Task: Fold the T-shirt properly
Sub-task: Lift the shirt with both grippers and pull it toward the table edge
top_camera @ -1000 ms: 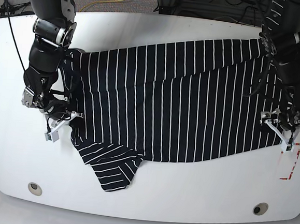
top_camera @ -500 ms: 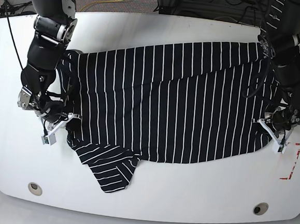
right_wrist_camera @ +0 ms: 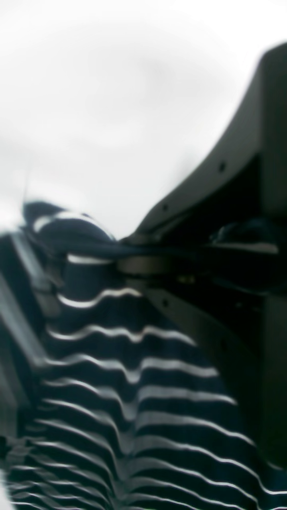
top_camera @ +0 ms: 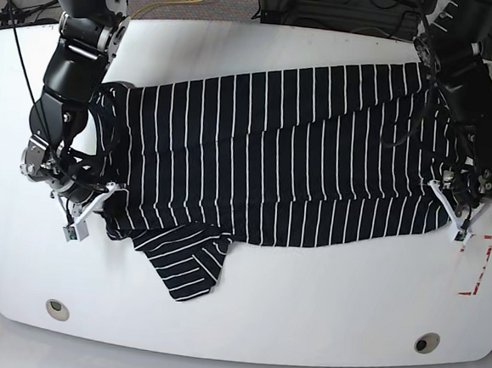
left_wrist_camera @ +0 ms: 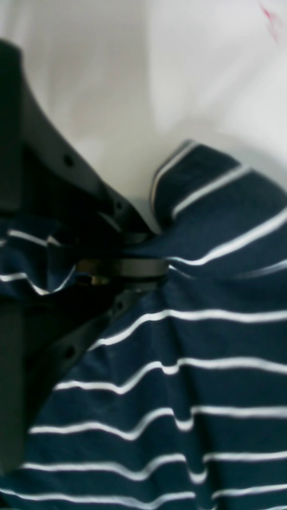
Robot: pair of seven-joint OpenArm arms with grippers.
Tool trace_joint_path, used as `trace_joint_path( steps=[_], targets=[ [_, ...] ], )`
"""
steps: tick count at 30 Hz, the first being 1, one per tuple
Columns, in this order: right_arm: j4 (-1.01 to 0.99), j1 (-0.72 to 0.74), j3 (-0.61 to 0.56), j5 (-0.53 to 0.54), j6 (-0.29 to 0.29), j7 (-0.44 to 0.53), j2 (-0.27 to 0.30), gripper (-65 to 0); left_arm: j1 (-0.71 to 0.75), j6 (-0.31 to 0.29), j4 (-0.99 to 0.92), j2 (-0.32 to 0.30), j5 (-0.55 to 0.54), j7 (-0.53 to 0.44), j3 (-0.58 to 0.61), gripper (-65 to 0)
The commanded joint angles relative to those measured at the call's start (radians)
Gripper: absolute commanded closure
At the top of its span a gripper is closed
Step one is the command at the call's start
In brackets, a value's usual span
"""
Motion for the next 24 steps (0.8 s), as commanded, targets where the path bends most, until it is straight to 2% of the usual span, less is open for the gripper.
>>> trace_joint_path(
  steps=[1,4,6,11,20,24],
  targets=[
    [0.018,0.024,0.0,0.008,-0.003,0.017,0.017,0.0,-0.02,0.0,0.069,0.011,-0.007,-0.021,0.005,0.0],
    [0.019,0.025,-0.003,0.008,-0.003,0.017,0.017,0.0,-0.02,0.0,0.09,0.015,-0.01,-0.012,0.005,0.0],
    [0.023,0.052,-0.003,0.01,0.002,0.012,0.02,0.0,-0.028,0.002,0.138,0.043,-0.012,0.026,0.005,0.0],
    [0.023,0.111,-0.006,0.01,0.003,0.011,0.065,0.0,-0.078,0.005,0.275,0.075,-0.008,0.099,0.007,0.0],
    [0.021,0.32,-0.115,0.019,0.008,-0.046,0.158,0.0,-0.255,0.008,0.471,0.103,-0.008,0.212,0.007,0.0],
    [0.023,0.44,-0.13,0.017,0.05,-0.106,0.178,0.0,-0.335,0.009,0.546,0.104,-0.007,0.243,0.005,0.0]
  ],
)
